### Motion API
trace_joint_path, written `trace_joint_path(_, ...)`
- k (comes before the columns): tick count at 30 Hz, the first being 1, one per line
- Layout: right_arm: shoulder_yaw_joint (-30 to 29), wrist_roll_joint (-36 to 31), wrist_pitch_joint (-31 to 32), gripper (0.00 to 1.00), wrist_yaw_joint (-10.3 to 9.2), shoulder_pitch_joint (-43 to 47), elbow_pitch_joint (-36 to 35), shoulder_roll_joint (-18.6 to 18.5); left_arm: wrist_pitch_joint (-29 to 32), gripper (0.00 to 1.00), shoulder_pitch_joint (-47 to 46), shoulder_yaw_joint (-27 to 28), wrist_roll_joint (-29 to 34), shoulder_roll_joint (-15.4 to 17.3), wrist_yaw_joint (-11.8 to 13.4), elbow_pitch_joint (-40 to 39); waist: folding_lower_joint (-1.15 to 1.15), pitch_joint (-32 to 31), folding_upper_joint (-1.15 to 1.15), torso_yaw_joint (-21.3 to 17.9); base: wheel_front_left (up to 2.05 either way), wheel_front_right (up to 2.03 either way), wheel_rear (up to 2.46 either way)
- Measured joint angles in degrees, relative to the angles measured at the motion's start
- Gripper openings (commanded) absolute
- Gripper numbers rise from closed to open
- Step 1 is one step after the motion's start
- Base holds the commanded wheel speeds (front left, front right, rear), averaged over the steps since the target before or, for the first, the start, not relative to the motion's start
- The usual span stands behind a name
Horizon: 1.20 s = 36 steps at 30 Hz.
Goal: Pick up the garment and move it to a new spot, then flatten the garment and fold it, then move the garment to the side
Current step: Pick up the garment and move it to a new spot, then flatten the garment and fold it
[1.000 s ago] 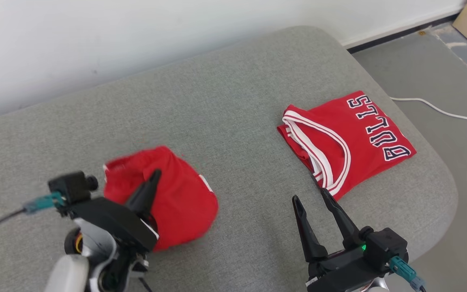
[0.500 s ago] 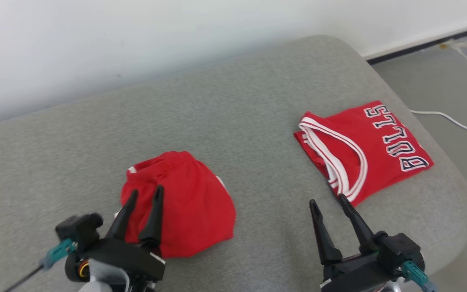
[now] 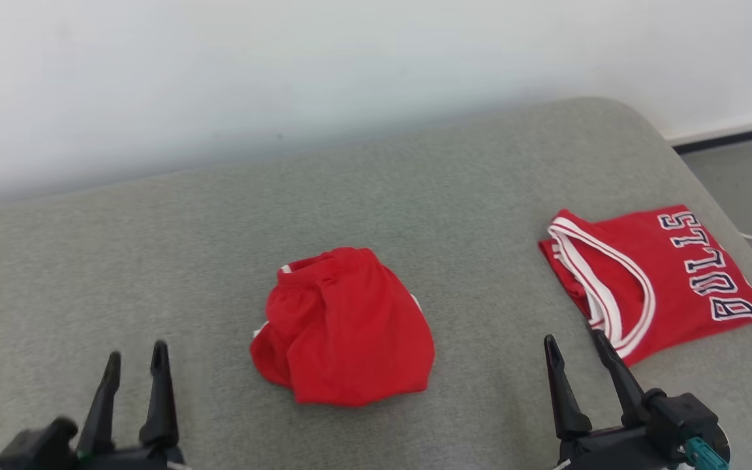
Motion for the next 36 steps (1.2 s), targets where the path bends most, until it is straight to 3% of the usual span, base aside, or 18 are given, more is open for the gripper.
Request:
trace_joint_path(5,-0.77,-0.15,0.56,1.00,0.00,0.73,-0.64,0.00,-0.05,1.00,5.13,3.28,5.13,-1.07,-0.04,-1.20,0.00,-1.29,0.00,2.43,0.00,0.00,0.00)
trace_joint_path(14,-0.99,-0.24,1.02,1.00,0.00,1.80,-0.62,0.01,-0.04,1.00,9.20,4.47,13.37,-0.85,-0.32,-3.55,0.00,-2.73,0.00,6.48,0.00,0.00,0.00)
trace_joint_path(22,-0.99,-0.29,1.07,1.00,0.00,2.86,0.80,0.01,-0.04,1.00,11.62,7.23,14.58,-2.68,-0.33,-4.95,0.00,-3.30,0.00,7.69,0.00,0.00,0.00)
trace_joint_path(36,-0.47,0.47,1.00,1.00,0.00,2.89,1.12,0.01,-0.04,1.00,12.36,6.65,14.77,-2.77,-0.41,-4.60,0.00,-3.17,0.00,7.26,0.00,0.00,0.00)
